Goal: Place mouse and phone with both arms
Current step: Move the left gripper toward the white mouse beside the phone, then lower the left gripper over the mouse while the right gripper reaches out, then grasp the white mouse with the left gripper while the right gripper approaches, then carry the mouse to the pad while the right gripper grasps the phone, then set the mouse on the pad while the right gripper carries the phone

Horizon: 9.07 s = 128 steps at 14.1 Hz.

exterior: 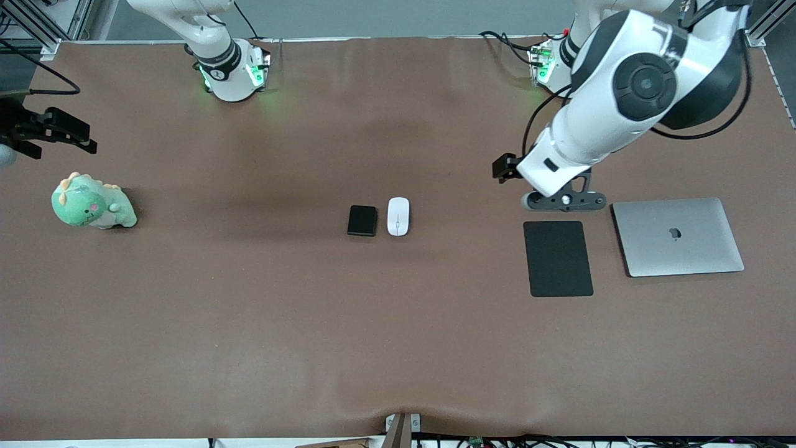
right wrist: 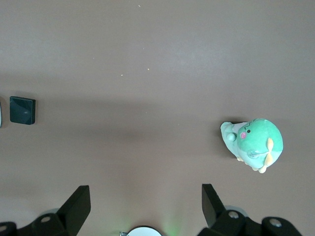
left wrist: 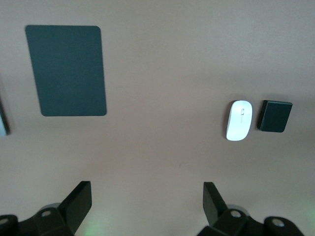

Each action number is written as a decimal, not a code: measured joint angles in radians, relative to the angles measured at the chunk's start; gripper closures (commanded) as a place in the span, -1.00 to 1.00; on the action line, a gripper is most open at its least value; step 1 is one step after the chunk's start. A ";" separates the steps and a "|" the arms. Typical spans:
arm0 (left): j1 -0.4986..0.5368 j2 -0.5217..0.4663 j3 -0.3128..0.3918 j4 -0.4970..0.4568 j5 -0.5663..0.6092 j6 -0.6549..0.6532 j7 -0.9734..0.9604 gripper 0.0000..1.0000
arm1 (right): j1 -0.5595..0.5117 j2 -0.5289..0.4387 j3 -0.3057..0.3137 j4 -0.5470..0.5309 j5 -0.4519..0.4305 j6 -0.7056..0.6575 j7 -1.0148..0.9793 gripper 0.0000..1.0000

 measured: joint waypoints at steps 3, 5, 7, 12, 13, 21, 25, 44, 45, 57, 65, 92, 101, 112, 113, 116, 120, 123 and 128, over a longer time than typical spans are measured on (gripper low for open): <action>-0.046 0.040 0.000 -0.003 0.003 0.056 -0.071 -1.00 | 0.001 0.005 0.001 0.000 0.000 0.000 0.000 -1.00; -0.082 0.071 0.000 -0.004 0.030 0.096 -0.126 -1.00 | 0.001 0.015 0.001 0.000 0.000 0.000 0.000 -1.00; -0.128 0.108 -0.001 -0.006 0.063 0.135 -0.185 -1.00 | 0.001 0.028 0.001 0.000 0.000 0.000 0.000 -1.00; -0.215 0.193 -0.001 -0.007 0.106 0.201 -0.256 -1.00 | 0.009 0.082 0.002 -0.001 0.000 0.000 0.000 -1.00; -0.223 0.207 -0.001 -0.007 0.106 0.216 -0.256 -1.00 | 0.009 0.096 0.001 -0.001 0.000 0.000 0.000 -1.00; -0.294 0.311 -0.001 -0.027 0.138 0.345 -0.256 -1.00 | 0.009 0.155 0.001 -0.003 0.000 0.000 0.000 -1.00; -0.317 0.348 -0.001 -0.038 0.145 0.423 -0.256 -1.00 | 0.020 0.196 0.002 -0.005 0.000 0.002 0.002 -1.00; -0.407 0.581 0.009 0.036 0.298 0.640 -0.430 -1.00 | 0.136 0.259 0.003 -0.079 0.058 0.128 0.260 -1.00; -0.410 0.587 0.009 0.037 0.298 0.652 -0.430 -1.00 | 0.140 0.263 0.003 -0.087 0.058 0.140 0.261 -1.00; -0.422 0.625 0.010 0.051 0.298 0.671 -0.470 0.01 | 0.212 0.277 0.004 -0.126 0.063 0.189 0.315 -1.00; -0.426 0.626 0.013 0.076 0.299 0.676 -0.472 0.52 | 0.274 0.300 0.006 -0.132 0.102 0.236 0.394 -1.00; 0.114 0.195 0.002 -0.139 0.306 0.414 0.017 0.42 | 0.677 0.661 0.009 -0.180 0.187 0.838 0.718 -1.00; 0.319 0.170 -0.001 -0.294 0.223 0.448 0.409 0.42 | 0.708 0.689 0.009 -0.211 0.193 0.923 0.750 -1.00; 0.307 0.177 -0.010 -0.631 0.217 0.951 0.302 0.42 | 0.718 0.694 0.002 -0.225 0.198 0.919 0.753 1.00; 0.306 0.179 -0.010 -0.631 0.217 0.954 0.299 0.42 | 0.715 0.693 -0.004 -0.221 0.198 0.890 0.753 1.00; 0.307 0.202 -0.010 -0.631 0.217 0.994 0.298 0.41 | 0.675 0.667 -0.015 -0.209 0.198 0.822 0.753 1.00; 0.309 0.257 -0.010 -0.630 0.225 1.058 0.298 -0.24 | 0.588 0.605 -0.018 -0.209 0.198 0.742 0.707 1.00; 0.309 0.262 -0.010 -0.625 0.228 1.060 0.299 -1.00 | 0.534 0.581 -0.019 -0.223 0.198 0.705 0.676 1.00; 0.309 0.264 -0.010 -0.616 0.231 1.061 0.299 -1.00 | 0.450 0.519 -0.023 -0.320 0.197 0.703 0.590 1.00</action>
